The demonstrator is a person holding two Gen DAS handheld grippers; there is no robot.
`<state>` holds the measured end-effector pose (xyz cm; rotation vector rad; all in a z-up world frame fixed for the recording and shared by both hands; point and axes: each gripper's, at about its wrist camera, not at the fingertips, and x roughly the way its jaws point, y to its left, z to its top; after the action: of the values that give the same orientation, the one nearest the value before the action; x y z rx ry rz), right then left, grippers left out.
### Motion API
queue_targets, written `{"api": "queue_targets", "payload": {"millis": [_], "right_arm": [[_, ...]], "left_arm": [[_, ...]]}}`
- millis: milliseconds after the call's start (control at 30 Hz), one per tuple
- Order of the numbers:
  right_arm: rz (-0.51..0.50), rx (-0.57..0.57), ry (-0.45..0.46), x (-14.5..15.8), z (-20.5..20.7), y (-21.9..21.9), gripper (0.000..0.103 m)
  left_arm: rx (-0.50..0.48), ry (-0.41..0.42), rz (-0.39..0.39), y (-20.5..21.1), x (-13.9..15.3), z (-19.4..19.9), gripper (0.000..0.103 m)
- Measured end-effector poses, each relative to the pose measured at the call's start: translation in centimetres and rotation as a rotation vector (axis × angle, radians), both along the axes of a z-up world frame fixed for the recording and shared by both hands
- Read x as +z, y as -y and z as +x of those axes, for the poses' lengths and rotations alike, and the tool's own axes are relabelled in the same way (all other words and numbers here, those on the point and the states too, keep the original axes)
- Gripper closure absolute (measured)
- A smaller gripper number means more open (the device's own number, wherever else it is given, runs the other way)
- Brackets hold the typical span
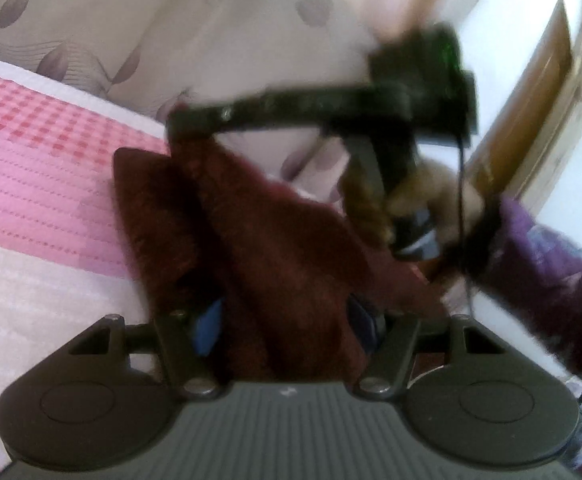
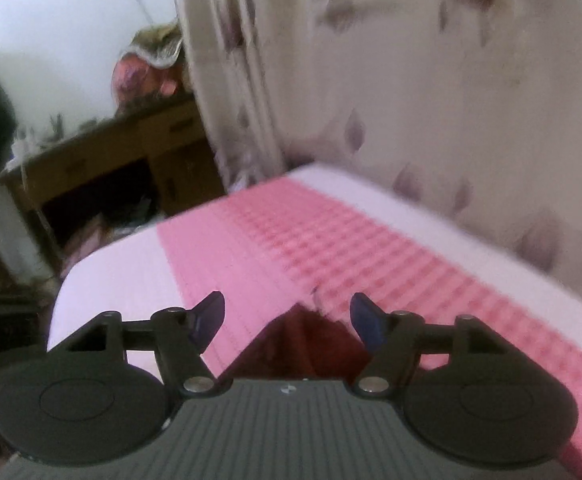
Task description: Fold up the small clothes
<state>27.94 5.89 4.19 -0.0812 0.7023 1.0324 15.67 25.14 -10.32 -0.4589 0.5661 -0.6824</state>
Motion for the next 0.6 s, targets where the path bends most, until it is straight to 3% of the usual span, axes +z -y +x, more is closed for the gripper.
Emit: {"api": "queue_targets", "payload": {"millis": [33, 133, 200, 300, 367, 400, 433, 467, 600], "right_arm": [[-0.025, 0.031, -0.038, -0.6, -0.1, -0.7, 0.095], [-0.097, 0.082, 0.058, -0.6, -2.6, -1.4, 0.092], [-0.003, 0.079, 0.119, 1.6, -3.7, 0.2, 0.092], [0.216, 0.051, 0.157, 5.0, -4.4, 3.8, 0.093], [0.263, 0.051, 0.179, 6.0, -4.1, 4.5, 0.093], [0.267, 0.049, 0.187, 6.0, -3.9, 4.3, 0.093], [0.287, 0.053, 0.173, 5.8, -3.5, 4.0, 0.093], [0.307, 0.052, 0.164, 5.4, -3.2, 3.8, 0.093], [0.293, 0.041, 0.173, 3.1, -1.8, 2.6, 0.093]], "left_arm": [[0.002, 0.002, 0.012, -0.1, -0.1, -0.1, 0.037], [0.021, -0.004, 0.002, -0.8, -0.6, -0.3, 0.037], [0.030, -0.008, -0.044, -1.6, -0.7, -0.5, 0.035], [0.039, -0.001, -0.105, -2.1, -0.9, -0.3, 0.034], [0.041, 0.005, -0.107, -2.0, -0.8, -0.5, 0.036], [0.045, 0.007, -0.096, -1.9, -0.6, -0.8, 0.042], [0.051, 0.010, -0.086, -1.8, -0.5, -1.1, 0.059], [0.063, 0.002, -0.077, -1.7, -0.5, -1.5, 0.067], [0.169, -0.088, -0.082, -2.2, -1.7, -2.8, 0.073]]}}
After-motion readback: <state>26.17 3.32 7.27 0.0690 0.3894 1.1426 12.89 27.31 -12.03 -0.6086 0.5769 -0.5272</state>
